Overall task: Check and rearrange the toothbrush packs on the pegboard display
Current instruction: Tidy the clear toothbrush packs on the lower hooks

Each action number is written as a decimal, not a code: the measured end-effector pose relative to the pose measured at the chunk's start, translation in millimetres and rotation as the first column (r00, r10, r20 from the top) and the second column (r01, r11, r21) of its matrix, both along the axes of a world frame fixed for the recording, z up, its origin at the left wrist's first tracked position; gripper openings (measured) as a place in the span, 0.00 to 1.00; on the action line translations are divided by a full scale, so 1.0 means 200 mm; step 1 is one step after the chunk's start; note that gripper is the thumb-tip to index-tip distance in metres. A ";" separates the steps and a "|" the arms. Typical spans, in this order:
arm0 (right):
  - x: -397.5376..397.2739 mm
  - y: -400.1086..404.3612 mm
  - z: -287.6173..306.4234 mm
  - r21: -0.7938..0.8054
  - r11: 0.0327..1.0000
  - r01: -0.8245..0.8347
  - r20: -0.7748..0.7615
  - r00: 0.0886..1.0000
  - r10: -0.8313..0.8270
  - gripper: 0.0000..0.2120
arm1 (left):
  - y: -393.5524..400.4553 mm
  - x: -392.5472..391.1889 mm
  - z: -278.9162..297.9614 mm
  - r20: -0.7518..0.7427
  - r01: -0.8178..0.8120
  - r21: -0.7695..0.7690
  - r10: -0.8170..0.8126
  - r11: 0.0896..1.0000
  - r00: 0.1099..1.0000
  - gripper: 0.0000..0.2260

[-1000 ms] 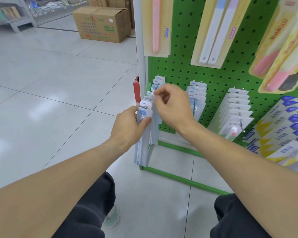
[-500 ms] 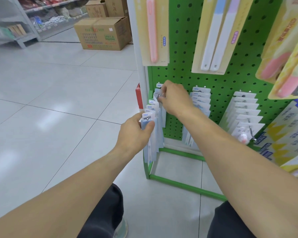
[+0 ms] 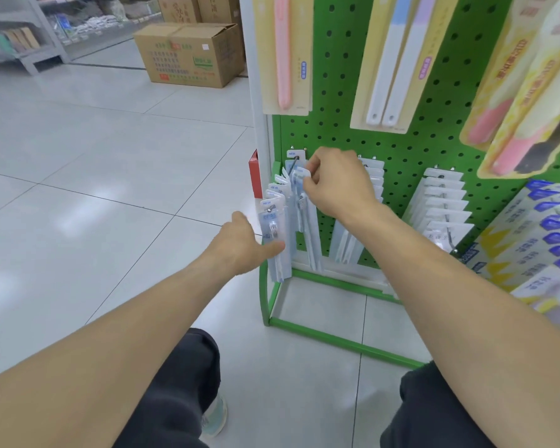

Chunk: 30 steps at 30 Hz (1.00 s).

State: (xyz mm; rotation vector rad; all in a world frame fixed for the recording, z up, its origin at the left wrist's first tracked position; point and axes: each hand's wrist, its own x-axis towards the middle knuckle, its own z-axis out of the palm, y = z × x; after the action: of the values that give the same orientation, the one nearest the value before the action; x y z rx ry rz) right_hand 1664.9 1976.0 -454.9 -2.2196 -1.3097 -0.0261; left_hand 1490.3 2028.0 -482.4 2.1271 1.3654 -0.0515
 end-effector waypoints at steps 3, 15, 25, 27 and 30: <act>-0.04 -0.08 0.05 -0.074 0.997 -0.019 0.015 1.000 0.021 0.08 | -0.02 -0.05 -0.01 -0.307 0.139 -0.211 -0.201 0.968 0.930 0.30; -0.07 -0.45 0.09 0.032 0.980 -0.194 -0.369 0.909 0.192 0.05 | -0.20 -0.07 0.12 -0.053 0.518 -0.175 -0.533 0.838 0.845 0.20; -0.11 -0.58 0.03 0.149 0.965 -0.216 -0.638 0.725 0.261 0.03 | -0.28 -0.02 0.18 0.632 0.293 -0.165 -0.127 0.942 0.764 0.05; -0.12 -0.58 0.02 0.188 0.963 -0.191 -0.659 0.702 0.268 0.04 | -0.28 -0.01 0.17 0.634 0.309 -0.134 -0.158 0.942 0.757 0.04; -0.12 -0.58 0.01 0.222 0.963 -0.156 -0.610 0.748 0.261 0.07 | -0.29 -0.01 0.17 0.622 0.319 -0.112 -0.183 0.941 0.761 0.06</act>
State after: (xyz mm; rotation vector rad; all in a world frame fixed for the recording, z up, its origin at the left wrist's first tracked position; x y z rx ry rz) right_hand 1640.4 1860.0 -453.3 -1.6940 -1.0997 0.6372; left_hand 1488.2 1970.8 -448.8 1.8905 0.6544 0.3392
